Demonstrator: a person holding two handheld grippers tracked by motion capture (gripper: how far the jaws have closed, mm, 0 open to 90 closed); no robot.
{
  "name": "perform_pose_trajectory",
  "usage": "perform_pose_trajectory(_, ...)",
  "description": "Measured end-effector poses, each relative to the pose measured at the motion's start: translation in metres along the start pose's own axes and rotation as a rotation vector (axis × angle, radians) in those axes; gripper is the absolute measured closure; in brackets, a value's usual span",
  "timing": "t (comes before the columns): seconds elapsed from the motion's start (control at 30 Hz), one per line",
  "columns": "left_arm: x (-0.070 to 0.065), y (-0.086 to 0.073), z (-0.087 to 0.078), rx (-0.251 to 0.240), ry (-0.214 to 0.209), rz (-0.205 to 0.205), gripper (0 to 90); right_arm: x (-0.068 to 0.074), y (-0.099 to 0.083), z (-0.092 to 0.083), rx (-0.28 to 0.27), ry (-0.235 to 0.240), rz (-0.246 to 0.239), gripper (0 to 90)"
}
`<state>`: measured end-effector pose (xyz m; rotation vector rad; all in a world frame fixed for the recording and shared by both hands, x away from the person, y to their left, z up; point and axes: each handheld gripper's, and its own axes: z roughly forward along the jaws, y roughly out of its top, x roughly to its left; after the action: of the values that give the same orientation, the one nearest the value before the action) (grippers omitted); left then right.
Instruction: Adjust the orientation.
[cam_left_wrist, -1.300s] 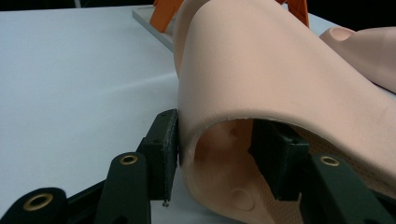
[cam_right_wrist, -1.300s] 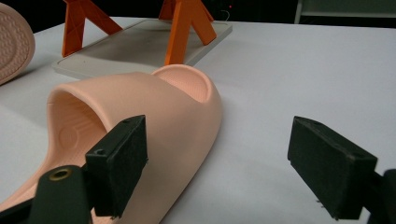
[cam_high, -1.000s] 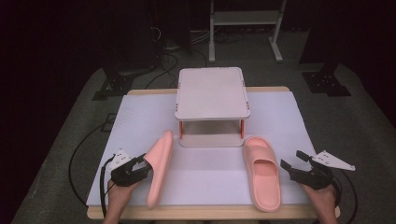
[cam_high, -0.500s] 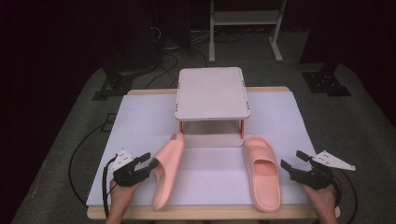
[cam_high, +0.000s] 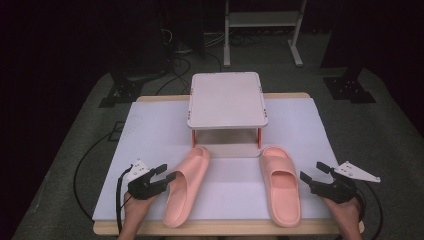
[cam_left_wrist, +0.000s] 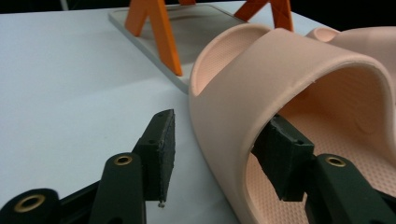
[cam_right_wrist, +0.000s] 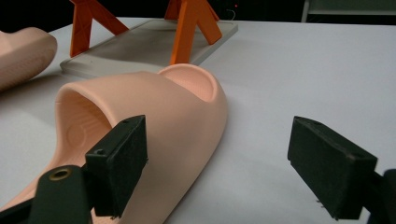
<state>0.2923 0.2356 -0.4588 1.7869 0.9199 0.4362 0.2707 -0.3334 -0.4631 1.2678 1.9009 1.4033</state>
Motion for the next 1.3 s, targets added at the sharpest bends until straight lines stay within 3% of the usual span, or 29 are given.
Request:
perform_pose_trajectory(0.27, -0.012, 0.002, 0.01, 0.02, -0.038, 0.038, 44.8, 0.001, 0.001, -0.003, -0.023, 0.021, -0.008, 19.5)
perform_pose_trajectory(0.37, -0.018, 0.0, 0.016, 0.034, -0.04, 0.069, 41.0, 0.003, 0.002, -0.004, -0.032, 0.028, -0.019, 19.7)
perform_pose_trajectory(0.7, -0.023, -0.001, 0.018, 0.033, -0.04, 0.084, 37.2, 0.006, 0.003, -0.006, -0.043, 0.068, -0.028, 19.3)
perform_pose_trajectory(0.87, -0.027, -0.003, 0.02, 0.036, -0.004, 0.109, 28.3, 0.007, 0.002, -0.004, -0.04, 0.093, -0.045, 18.5)
perform_pose_trajectory(0.97, -0.027, -0.003, 0.022, 0.054, -0.008, 0.115, 27.6, 0.008, 0.002, -0.003, -0.034, 0.112, -0.049, 18.4)
perform_pose_trajectory(1.1, -0.027, -0.004, 0.023, 0.064, -0.021, 0.097, 28.7, 0.01, 0.002, -0.001, -0.022, 0.126, -0.053, 18.4)
perform_pose_trajectory(1.3, -0.024, -0.005, 0.023, 0.079, -0.018, 0.068, 37.6, 0.016, 0.002, 0.007, -0.003, 0.13, -0.075, 19.0)
